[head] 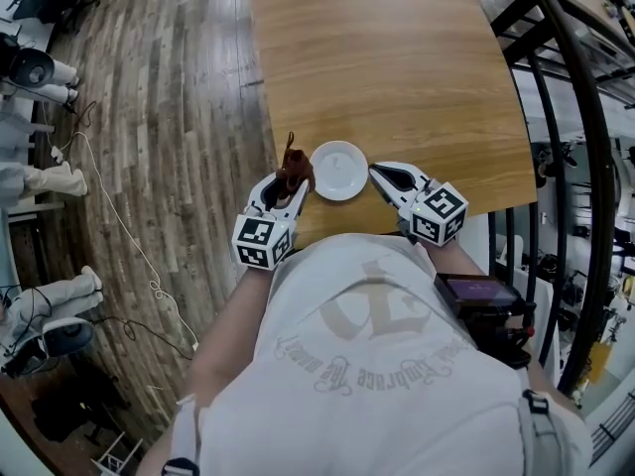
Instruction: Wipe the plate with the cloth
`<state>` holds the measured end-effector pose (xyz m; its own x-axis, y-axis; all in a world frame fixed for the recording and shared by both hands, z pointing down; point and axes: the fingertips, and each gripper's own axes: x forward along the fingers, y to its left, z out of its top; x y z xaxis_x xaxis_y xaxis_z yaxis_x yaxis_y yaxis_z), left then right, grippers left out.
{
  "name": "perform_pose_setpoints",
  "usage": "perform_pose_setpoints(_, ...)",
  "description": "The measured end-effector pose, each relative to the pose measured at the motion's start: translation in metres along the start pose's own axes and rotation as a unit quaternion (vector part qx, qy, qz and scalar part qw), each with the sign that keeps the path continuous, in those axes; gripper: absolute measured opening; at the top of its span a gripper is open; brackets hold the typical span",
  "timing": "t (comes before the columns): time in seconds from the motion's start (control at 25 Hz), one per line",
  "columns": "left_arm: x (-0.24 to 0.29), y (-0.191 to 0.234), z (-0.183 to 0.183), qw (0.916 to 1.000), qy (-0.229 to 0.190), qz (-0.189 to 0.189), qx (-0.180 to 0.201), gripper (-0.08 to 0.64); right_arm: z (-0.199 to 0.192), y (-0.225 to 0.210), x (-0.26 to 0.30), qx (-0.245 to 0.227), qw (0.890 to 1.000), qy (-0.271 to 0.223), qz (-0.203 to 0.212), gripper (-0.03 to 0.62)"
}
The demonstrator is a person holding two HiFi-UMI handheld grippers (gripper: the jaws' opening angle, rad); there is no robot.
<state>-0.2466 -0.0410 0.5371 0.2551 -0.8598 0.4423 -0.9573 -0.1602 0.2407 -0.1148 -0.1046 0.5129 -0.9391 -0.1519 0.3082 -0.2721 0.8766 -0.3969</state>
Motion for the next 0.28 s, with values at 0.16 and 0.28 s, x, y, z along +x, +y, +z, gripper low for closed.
perform_pose_setpoints(0.16,0.001,-0.004,0.000,1.0000,0.003,0.007,-0.005,0.169,0.003,-0.004,-0.003,0.000,1.000,0.001,0.003,0.012)
perform_pose_setpoints(0.28,0.001,-0.011,0.001,0.9999,0.004,0.008,-0.006,0.169,0.006,-0.006,-0.008,-0.001,1.000,0.001,0.004,0.012)
